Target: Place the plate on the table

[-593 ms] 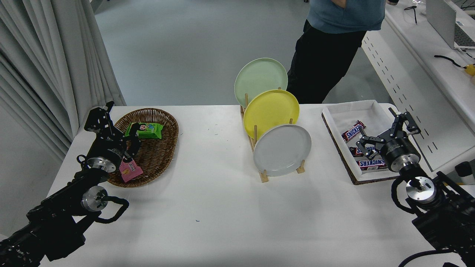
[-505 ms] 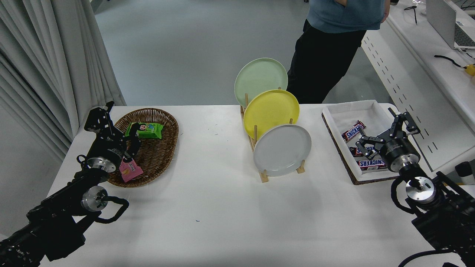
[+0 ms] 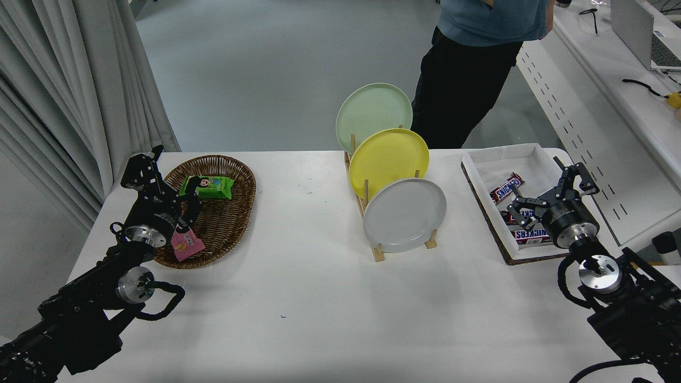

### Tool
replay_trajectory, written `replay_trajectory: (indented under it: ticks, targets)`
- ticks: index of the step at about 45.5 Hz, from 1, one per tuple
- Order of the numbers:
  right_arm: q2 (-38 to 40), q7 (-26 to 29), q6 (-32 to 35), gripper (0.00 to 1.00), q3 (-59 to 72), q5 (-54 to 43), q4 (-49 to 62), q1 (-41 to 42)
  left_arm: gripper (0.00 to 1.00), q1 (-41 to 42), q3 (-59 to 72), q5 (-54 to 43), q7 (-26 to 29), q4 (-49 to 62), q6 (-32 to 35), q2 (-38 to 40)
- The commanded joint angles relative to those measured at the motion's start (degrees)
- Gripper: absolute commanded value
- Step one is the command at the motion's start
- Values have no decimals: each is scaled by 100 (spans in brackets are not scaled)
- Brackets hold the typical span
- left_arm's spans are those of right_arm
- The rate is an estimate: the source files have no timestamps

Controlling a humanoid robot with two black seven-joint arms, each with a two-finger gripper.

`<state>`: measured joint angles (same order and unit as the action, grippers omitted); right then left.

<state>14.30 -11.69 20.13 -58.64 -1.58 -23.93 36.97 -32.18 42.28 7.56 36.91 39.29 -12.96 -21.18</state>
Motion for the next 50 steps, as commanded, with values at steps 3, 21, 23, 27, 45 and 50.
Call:
replay_trajectory:
  ticks: [3, 21, 23, 27, 45, 50]
  targets:
    - [-6, 0, 0, 99, 10, 0, -7, 20, 100, 1, 0, 0, 0, 0, -5, 0]
    - [-6, 0, 0, 99, 10, 9, -59, 20, 100, 1, 0, 0, 0, 0, -5, 0]
    - [3, 0, 0, 99, 10, 9, -77, 3, 100, -8, 0, 0, 0, 0, -5, 0]
    - [47, 0, 0, 99, 10, 0, -94, -24, 100, 1, 0, 0, 0, 0, -5, 0]
    - [697, 9, 70, 99, 809, 9, -920, -173, 100, 1, 0, 0, 0, 0, 4, 0]
    - [1013, 9, 70, 99, 1345, -9, -1026, -59, 100, 1, 0, 0, 0, 0, -5, 0]
